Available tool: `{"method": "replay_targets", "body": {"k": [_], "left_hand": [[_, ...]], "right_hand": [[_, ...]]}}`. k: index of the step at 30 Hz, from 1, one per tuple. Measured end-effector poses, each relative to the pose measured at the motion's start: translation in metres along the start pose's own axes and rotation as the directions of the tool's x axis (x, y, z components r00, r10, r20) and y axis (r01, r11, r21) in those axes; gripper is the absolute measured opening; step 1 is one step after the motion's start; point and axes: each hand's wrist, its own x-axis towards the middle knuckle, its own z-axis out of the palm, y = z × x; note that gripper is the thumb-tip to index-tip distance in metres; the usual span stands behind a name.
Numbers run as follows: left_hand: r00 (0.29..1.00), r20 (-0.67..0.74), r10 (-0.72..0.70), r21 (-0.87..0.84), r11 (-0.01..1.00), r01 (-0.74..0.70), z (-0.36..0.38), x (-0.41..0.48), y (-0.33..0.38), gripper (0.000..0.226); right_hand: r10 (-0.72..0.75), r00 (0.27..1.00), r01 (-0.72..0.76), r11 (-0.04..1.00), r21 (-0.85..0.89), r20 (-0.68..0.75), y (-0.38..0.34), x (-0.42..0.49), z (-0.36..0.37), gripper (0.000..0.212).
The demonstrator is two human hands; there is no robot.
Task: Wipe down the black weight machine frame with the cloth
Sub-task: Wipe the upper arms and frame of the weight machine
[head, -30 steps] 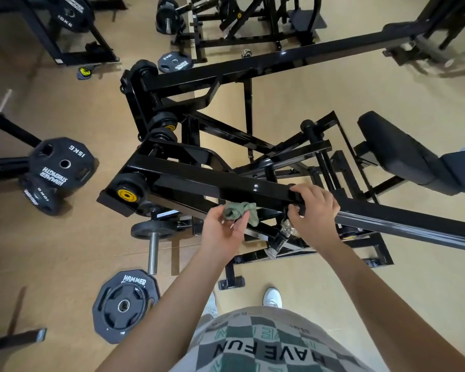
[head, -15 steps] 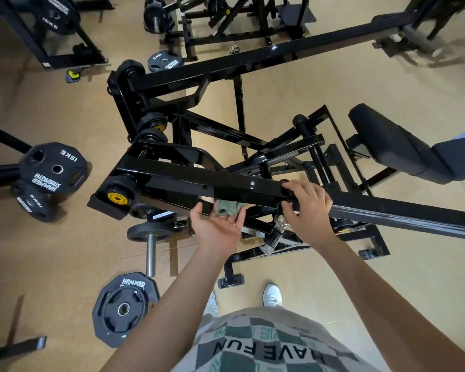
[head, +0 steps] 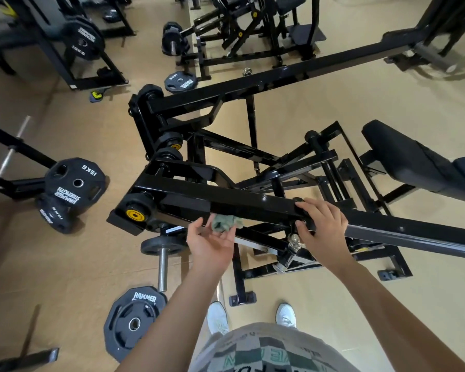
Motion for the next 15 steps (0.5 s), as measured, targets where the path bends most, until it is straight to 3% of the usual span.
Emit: {"method": "replay_targets", "body": {"k": [3,6,8,9,12,15], "left_hand": [[0.999,-0.024,0.037,-0.087,0.995,-0.039,0.001,0.000,0.026,0.039],[0.995,0.048,0.082,-0.199,0.977,-0.071,-0.001,0.002,0.040,0.036],[0.984,-0.042,0.171,0.037,0.985,-0.169,-0.002,-0.008,0.043,0.029],[0.988,-0.036,0.153,0.082,0.985,-0.150,-0.003,-0.014,0.044,0.022],[0.977,0.037,0.211,0.191,0.958,-0.214,0.004,-0.023,0.048,0.014],[0.931,0.165,0.327,0.374,0.852,-0.366,0.013,-0.029,0.056,0.027]], "right_hand": [[0.040,0.999,-0.040,0.999,0.014,-0.002,-0.006,0.006,0.000,0.039],[0.112,0.994,-0.112,0.994,0.018,0.009,-0.016,0.010,0.001,0.037],[0.167,0.986,-0.167,0.986,0.019,0.015,-0.022,0.013,0.001,0.036],[0.187,0.982,-0.187,0.982,0.016,0.014,-0.026,0.015,0.001,0.036],[0.196,0.980,-0.197,0.980,0.011,0.020,-0.038,0.020,0.005,0.037],[0.159,0.986,-0.158,0.987,-0.012,0.056,-0.049,0.025,0.009,0.036]]}}
